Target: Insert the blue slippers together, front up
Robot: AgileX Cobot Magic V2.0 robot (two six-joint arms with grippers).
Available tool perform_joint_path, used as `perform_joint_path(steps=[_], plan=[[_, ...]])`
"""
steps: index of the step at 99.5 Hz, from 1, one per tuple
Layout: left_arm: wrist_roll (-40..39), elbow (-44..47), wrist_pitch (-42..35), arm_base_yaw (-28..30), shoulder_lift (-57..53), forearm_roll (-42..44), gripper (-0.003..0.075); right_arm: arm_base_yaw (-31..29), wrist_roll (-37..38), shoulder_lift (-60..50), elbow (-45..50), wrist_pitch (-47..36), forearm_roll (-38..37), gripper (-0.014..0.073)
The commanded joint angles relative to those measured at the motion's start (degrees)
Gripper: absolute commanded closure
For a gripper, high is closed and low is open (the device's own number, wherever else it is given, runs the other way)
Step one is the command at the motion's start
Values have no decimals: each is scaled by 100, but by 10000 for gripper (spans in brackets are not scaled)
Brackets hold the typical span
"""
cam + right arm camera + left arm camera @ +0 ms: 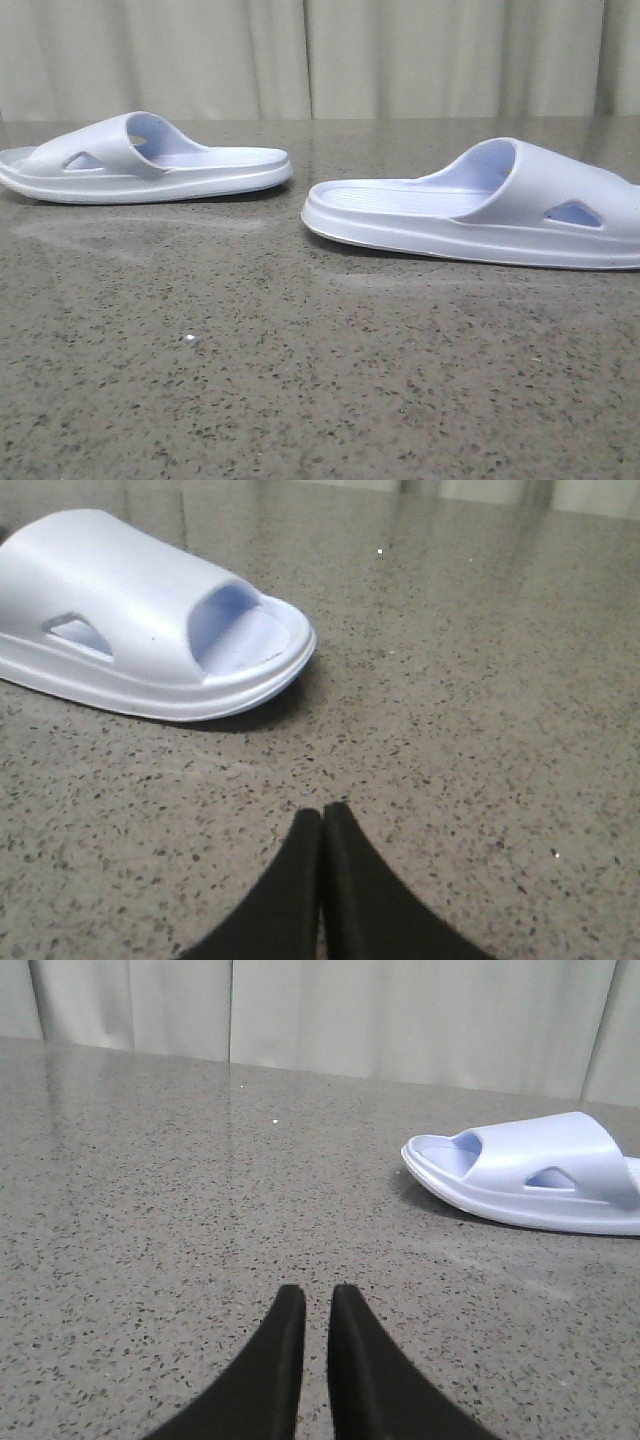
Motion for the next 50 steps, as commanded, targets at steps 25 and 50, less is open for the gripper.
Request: perform_joint_path(steps=[25,50], plan=[[-31,44,-524,4,-164,-56,705,-25,-7,-99,123,-1004,-60,673],[-31,44,-627,4,-164,-156,705,-25,-7,-99,123,-1537,-60,673]])
